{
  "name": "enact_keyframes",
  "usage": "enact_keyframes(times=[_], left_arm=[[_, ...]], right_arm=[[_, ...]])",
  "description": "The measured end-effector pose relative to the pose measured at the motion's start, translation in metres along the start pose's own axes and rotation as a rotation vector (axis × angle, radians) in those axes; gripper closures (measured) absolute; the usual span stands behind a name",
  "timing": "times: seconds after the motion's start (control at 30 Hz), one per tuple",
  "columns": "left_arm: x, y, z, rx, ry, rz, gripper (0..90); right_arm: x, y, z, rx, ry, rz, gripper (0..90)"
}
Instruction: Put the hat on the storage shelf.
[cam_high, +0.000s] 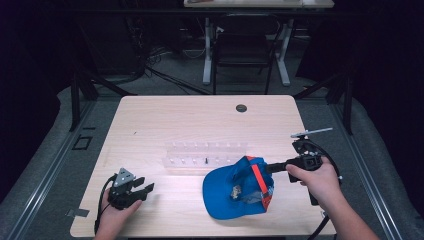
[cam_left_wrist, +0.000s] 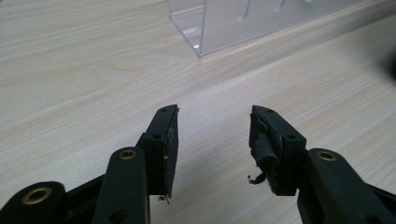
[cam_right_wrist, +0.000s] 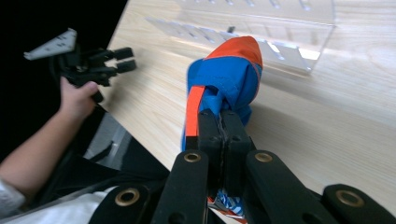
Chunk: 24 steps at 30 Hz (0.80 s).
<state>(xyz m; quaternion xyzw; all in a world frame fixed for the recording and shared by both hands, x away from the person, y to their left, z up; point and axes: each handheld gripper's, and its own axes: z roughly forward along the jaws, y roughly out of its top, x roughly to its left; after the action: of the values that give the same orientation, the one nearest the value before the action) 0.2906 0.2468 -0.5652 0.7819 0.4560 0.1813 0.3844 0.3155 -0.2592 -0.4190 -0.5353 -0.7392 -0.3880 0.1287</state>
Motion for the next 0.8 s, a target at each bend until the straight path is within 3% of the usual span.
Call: enact_keyframes(times=[0.8], left_arm=[[0.0, 0.0, 0.0, -0.005, -0.002, -0.001, 52.6]], right_arm=[[0.017, 0.012, -0.003, -0.069, 0.265, 0.053, 88.9]])
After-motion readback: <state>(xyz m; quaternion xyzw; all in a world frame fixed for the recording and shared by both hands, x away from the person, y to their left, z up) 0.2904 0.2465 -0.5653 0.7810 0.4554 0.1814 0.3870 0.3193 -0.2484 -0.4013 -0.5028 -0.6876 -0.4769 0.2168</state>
